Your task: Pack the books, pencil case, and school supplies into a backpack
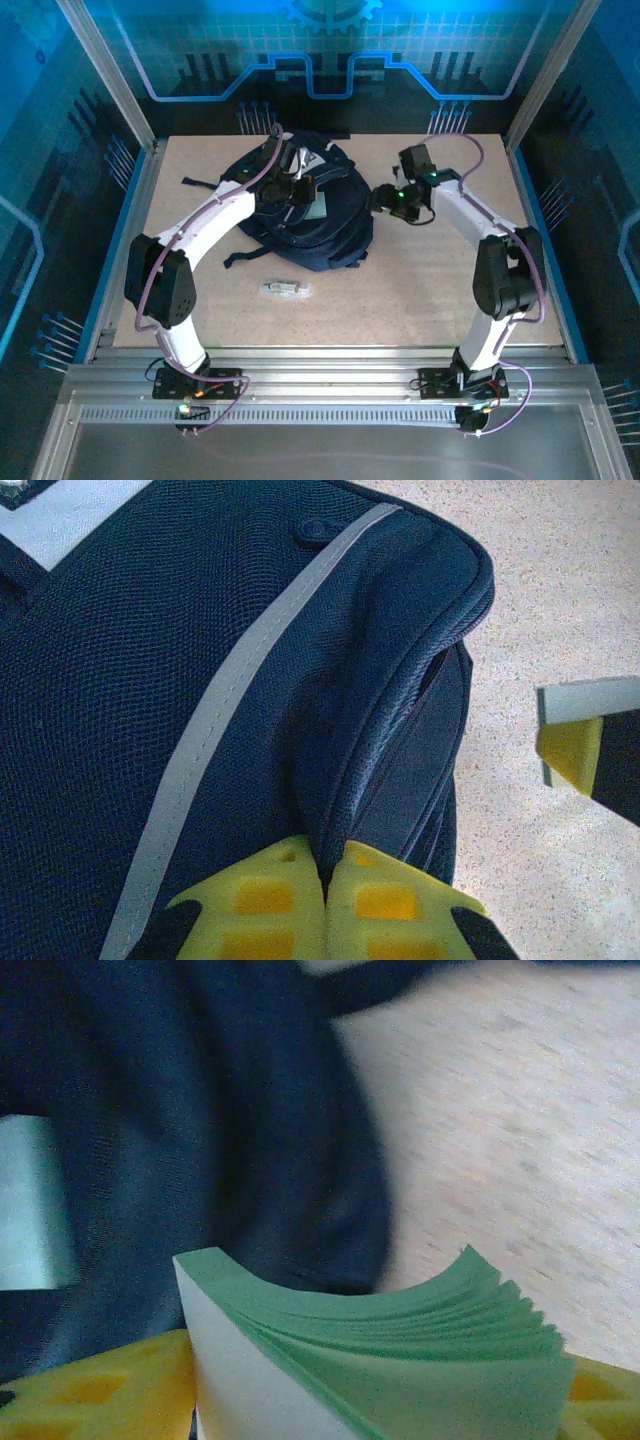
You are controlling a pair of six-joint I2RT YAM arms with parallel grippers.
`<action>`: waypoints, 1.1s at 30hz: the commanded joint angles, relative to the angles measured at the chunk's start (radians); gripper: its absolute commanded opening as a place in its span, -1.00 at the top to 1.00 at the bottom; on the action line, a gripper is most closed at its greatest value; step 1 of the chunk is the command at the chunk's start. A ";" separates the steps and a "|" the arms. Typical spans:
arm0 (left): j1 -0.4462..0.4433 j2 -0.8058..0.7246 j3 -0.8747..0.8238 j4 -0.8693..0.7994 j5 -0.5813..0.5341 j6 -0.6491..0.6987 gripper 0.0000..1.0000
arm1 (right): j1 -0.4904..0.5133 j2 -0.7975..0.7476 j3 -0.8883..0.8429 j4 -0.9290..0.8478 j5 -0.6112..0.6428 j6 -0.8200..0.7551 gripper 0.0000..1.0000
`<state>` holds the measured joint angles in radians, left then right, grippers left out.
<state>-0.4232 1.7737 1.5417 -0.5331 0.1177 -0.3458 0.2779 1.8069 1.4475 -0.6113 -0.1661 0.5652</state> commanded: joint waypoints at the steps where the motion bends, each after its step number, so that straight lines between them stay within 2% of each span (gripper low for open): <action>1: 0.000 -0.003 0.037 0.050 0.003 -0.058 1.00 | 0.052 0.084 0.095 0.041 -0.079 0.038 -0.35; 3: 0.000 0.000 0.030 0.063 0.002 -0.071 1.00 | 0.092 0.130 0.149 0.050 -0.095 0.049 -0.37; 4: 0.000 0.002 0.028 0.067 0.005 -0.077 1.00 | 0.111 0.157 0.183 0.040 -0.097 0.053 -0.45; 8: 0.001 -0.011 0.026 0.052 -0.007 -0.065 1.00 | 0.150 0.203 0.237 0.063 -0.137 0.072 -0.94; 9: 0.000 -0.018 0.025 0.051 -0.013 -0.063 1.00 | 0.151 0.199 0.228 0.084 -0.148 0.082 -1.00; 13: 0.001 -0.043 0.016 0.057 -0.020 -0.061 1.00 | 0.135 0.167 0.172 0.157 -0.194 0.105 -0.97; 15: 0.000 -0.050 0.014 0.063 -0.010 -0.066 1.00 | 0.127 0.156 0.143 0.175 -0.207 0.111 -0.84; 16: 0.000 -0.052 0.012 0.068 -0.005 -0.071 1.00 | 0.123 0.152 0.124 0.195 -0.219 0.117 -0.71; 21: 0.000 -0.061 0.000 0.088 0.029 -0.090 1.00 | 0.118 0.176 0.060 0.317 -0.265 0.173 0.22; 23: 0.000 -0.065 -0.006 0.093 0.039 -0.098 1.00 | 0.116 0.208 0.077 0.331 -0.277 0.187 0.51; 28: 0.000 -0.075 -0.024 0.099 0.058 -0.113 1.00 | 0.118 0.263 0.116 0.395 -0.268 0.231 0.69; 33: 0.000 -0.081 -0.032 0.107 0.068 -0.121 1.00 | 0.125 0.351 0.253 0.329 -0.237 0.231 0.64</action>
<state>-0.4225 1.7626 1.5124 -0.4820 0.1219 -0.4210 0.3962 2.1132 1.6192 -0.2993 -0.4122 0.7826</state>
